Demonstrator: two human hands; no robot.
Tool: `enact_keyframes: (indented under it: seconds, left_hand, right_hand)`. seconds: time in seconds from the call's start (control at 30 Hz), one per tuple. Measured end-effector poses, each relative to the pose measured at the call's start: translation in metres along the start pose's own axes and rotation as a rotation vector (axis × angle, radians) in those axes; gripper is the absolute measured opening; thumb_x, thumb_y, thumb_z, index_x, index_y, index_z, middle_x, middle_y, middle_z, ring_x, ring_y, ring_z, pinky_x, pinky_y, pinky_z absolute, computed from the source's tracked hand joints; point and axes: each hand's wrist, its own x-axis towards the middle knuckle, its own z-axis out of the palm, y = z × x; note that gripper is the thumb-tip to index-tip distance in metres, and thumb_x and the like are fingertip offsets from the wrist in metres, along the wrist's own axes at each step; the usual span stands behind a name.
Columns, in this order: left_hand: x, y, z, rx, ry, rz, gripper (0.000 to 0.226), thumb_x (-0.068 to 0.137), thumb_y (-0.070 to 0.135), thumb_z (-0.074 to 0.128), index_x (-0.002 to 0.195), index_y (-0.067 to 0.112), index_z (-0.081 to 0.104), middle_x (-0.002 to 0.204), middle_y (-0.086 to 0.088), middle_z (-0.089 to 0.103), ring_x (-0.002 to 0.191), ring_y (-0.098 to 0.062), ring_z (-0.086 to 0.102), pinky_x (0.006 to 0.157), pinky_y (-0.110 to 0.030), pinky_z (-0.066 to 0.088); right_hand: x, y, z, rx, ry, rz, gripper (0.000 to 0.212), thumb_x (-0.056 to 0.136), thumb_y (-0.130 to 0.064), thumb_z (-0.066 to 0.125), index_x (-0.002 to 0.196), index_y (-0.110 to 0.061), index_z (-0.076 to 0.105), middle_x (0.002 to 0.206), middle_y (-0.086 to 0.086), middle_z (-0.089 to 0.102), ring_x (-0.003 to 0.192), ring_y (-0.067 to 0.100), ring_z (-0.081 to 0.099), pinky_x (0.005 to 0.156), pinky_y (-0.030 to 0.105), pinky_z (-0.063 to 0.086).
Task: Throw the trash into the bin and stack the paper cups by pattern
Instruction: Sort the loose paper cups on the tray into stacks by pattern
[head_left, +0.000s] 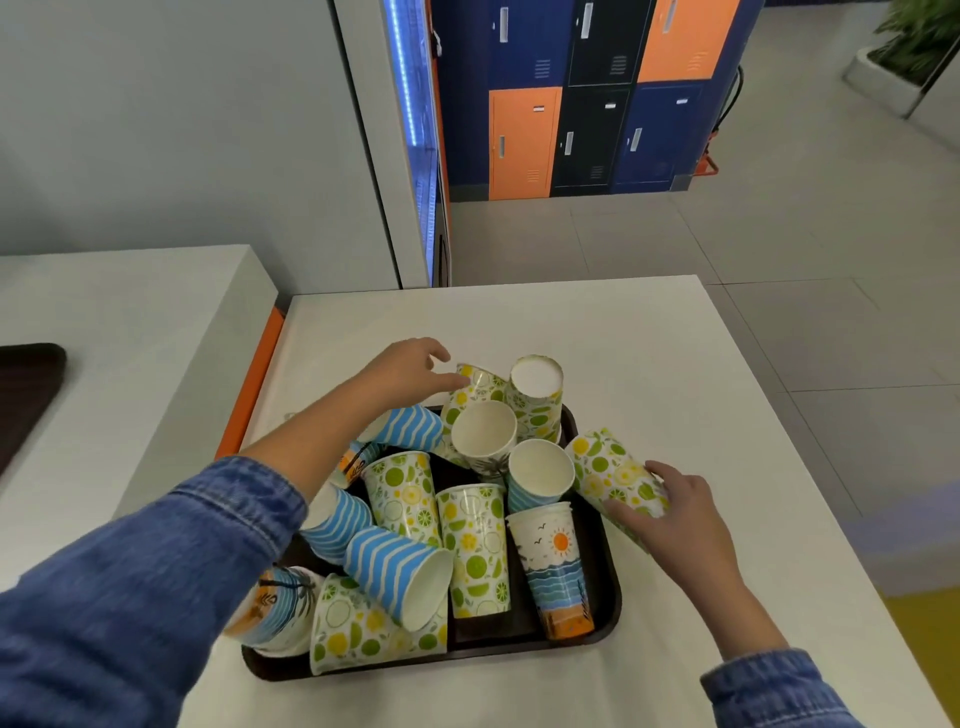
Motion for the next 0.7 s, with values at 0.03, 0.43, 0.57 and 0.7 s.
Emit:
enact_keyframes:
  seconds: [0.03,0.43,0.57,0.7]
  left_hand:
    - [0.006,0.004,0.006,0.008,0.001,-0.013,0.058,0.082,0.049,0.065,0.128,0.015,0.052,0.128,-0.010,0.055,0.114,-0.023,0.053,0.088,-0.031,0.041]
    - [0.053,0.032,0.042,0.186,-0.283,-0.284,0.079,0.080,0.045,0.069,0.136,-0.002,0.038,0.134,-0.017,0.050,0.116,-0.031,0.055,0.093,-0.037,0.046]
    - [0.049,0.029,0.041,0.043,-0.269,-0.330,0.075,0.077,0.036,0.075,0.132,-0.002,0.042,0.130,-0.019,0.054,0.113,-0.033,0.057,0.090,-0.038,0.048]
    - [0.041,0.027,0.030,-0.065,-0.158,-0.304,0.063,0.075,0.031,0.077,0.123,0.000,0.051,0.122,-0.018,0.058,0.107,-0.033,0.059,0.078,-0.033,0.047]
  right_hand:
    - [0.000,0.001,0.000,-0.003,0.021,-0.010,0.071,0.073,-0.042,0.076,0.135,-0.022,0.048,0.122,0.006,0.045,0.107,0.024,0.055,0.077,0.031,0.044]
    - [0.013,-0.024,-0.037,0.138,0.285,-0.227,0.070,0.062,-0.030,0.086,0.123,-0.017,0.054,0.113,-0.003,0.050,0.108,0.018,0.051,0.086,0.036,0.048]
    - [0.020,-0.060,-0.067,0.150,0.319,-0.376,0.067,0.063,-0.032,0.085,0.122,-0.020,0.057,0.114,-0.002,0.046,0.102,0.005,0.043,0.087,0.024,0.039]
    - [0.036,-0.113,-0.094,0.013,0.128,-0.493,0.074,0.059,-0.032,0.087,0.123,-0.020,0.051,0.113,-0.005,0.048,0.104,0.014,0.051,0.088,0.032,0.046]
